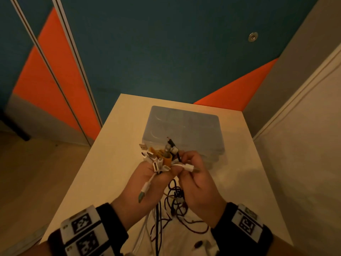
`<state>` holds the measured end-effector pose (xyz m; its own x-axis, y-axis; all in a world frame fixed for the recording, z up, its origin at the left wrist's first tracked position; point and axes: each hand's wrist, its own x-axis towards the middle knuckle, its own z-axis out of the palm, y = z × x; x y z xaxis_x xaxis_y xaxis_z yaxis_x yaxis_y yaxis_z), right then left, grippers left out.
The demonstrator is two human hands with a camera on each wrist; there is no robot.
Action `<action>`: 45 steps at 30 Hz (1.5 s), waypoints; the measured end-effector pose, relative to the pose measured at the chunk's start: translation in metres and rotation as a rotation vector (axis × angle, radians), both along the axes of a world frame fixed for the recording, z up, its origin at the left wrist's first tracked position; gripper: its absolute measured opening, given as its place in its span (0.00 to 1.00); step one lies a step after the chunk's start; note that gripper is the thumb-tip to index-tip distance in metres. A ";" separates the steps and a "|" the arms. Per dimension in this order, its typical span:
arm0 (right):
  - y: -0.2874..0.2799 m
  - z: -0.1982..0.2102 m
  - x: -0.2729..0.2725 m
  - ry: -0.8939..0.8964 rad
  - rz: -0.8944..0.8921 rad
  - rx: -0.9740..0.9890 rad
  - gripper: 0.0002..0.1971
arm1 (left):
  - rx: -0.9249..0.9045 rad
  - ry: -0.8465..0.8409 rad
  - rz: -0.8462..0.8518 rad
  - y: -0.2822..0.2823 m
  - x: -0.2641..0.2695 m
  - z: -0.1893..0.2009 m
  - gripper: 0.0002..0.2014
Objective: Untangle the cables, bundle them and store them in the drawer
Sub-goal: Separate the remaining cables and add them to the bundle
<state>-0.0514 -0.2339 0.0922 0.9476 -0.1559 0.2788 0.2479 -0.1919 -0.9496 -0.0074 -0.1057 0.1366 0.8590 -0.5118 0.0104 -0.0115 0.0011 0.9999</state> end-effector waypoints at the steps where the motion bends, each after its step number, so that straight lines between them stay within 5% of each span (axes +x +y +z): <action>1: 0.001 0.001 0.000 0.002 0.007 -0.024 0.06 | 0.021 -0.008 0.019 0.001 0.000 -0.001 0.22; 3: 0.001 -0.003 -0.002 0.032 0.045 -0.132 0.08 | 0.018 -0.026 0.070 0.001 0.000 0.002 0.26; 7: 0.000 -0.017 -0.003 0.184 0.141 -0.287 0.10 | -0.021 -0.015 0.076 0.003 0.003 0.005 0.15; 14: -0.025 -0.050 -0.006 0.307 0.105 -0.458 0.06 | -0.079 0.105 0.037 0.011 0.011 0.001 0.25; 20: -0.043 -0.089 -0.001 0.286 0.094 -0.862 0.04 | -0.127 0.142 -0.060 0.018 0.006 0.018 0.25; 28: -0.067 -0.093 -0.010 0.414 -0.068 -0.590 0.10 | -0.239 0.229 -0.101 0.026 0.015 0.026 0.23; 35: -0.097 -0.108 -0.014 0.598 -0.160 -0.610 0.07 | -0.293 0.201 -0.270 0.033 0.013 0.050 0.31; 40: -0.071 -0.073 -0.013 0.543 -0.125 -0.197 0.19 | -0.022 0.140 -0.135 0.019 0.016 0.027 0.16; 45: -0.047 -0.047 -0.003 0.400 -0.015 0.131 0.03 | 0.190 -0.164 -0.243 -0.002 0.012 0.002 0.21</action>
<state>-0.0544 -0.2809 0.0448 0.9745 -0.1806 -0.1334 -0.1470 -0.0642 -0.9871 0.0043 -0.1074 0.1386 0.7067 -0.7072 0.0230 -0.1940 -0.1623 0.9675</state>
